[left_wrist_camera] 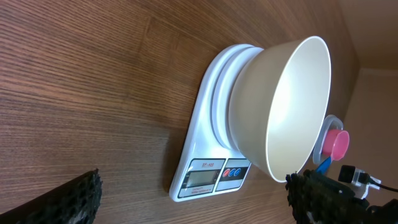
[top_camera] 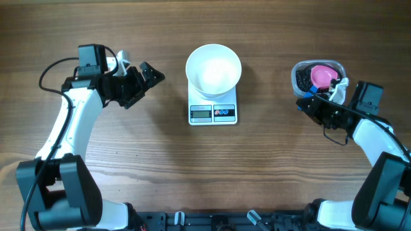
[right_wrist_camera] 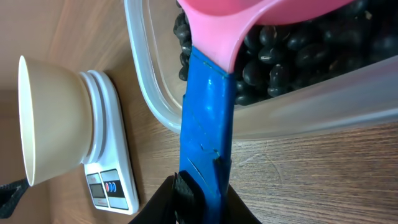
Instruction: Scoop item into bowl and weigh 150g on scale
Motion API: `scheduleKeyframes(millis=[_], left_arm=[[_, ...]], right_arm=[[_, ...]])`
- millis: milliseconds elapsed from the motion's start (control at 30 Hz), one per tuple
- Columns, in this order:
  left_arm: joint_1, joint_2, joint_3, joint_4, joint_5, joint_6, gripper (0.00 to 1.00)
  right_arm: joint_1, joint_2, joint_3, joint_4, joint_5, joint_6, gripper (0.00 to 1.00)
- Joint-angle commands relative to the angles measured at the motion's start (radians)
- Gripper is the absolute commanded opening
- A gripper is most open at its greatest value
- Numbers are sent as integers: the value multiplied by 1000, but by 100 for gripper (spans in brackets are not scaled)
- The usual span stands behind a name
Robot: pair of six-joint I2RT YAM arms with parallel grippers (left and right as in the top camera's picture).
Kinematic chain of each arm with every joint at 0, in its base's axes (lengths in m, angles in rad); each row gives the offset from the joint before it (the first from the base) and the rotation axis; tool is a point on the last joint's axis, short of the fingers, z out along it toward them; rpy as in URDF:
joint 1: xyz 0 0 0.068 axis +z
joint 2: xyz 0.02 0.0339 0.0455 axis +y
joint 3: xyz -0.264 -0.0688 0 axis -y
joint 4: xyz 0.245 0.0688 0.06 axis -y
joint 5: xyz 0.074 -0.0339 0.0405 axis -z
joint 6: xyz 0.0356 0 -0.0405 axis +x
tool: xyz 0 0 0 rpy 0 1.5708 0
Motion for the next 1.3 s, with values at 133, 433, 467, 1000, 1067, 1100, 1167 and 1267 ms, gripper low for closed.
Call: scheduleKeyframes(millis=[133,433,467,1000,1067,1100,1167,1267], left_arm=[[2,-18,1,1,-2,19,100],[2,-18,1,1,-2,19,100],[2,-18,1,1,-2,19,100],[2,-18,1,1,-2,19,100],[2,-18,1,1,-2,19,100],[2,-18,1,1,-2,19,100],[2,-18,1,1,-2,19,100],[2,-18,1,1,-2,19,100]], right_arm=[[-32,-1,-6,-88,-16,-1,11],[-51,-88,40,-213,-15,-99,4],[-51,-103,58,-243,-14,-113,4],[-47,-137,594,-871,340,-240,4],[-42,-132,663,-926,392,-240,4],[-41,-129,692,-947,406,-240,4],[-41,-114,758,-996,433,-251,4],[-32,-69,851,-1089,464,-291,4]])
